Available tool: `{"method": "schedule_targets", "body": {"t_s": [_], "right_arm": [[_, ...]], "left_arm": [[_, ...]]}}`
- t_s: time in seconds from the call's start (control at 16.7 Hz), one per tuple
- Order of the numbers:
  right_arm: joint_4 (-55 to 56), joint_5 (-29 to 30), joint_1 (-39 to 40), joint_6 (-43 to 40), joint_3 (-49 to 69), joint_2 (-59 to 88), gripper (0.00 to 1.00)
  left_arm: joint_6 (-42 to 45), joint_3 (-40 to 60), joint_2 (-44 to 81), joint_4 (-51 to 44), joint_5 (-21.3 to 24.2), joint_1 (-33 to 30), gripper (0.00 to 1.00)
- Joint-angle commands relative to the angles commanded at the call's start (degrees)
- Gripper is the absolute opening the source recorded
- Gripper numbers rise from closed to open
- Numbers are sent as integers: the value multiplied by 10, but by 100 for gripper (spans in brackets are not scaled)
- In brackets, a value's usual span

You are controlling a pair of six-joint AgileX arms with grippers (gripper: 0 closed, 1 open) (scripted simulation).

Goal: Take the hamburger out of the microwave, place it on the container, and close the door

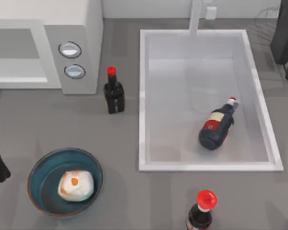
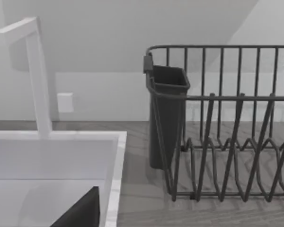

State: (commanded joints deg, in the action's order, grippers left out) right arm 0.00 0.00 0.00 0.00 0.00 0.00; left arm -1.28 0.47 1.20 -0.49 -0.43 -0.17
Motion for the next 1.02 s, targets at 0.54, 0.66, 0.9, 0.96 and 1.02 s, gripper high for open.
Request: {"method": "schedule_targets", "body": {"t_s": [0.54, 0.66, 0.9, 0.96, 1.02], "right_arm": [[0, 0, 0, 0, 0, 0, 100], [0, 0, 0, 0, 0, 0, 100], [0, 0, 0, 0, 0, 0, 100], [0, 0, 0, 0, 0, 0, 100], [0, 0, 0, 0, 0, 0, 100]], "left_arm": [[13, -5, -12, 5, 4, 2, 77], [13, -5, -12, 5, 4, 2, 62], [13, -5, -12, 5, 4, 2, 32], [13, -5, -12, 5, 4, 2, 25], [13, -5, -12, 5, 4, 2, 17]]}}
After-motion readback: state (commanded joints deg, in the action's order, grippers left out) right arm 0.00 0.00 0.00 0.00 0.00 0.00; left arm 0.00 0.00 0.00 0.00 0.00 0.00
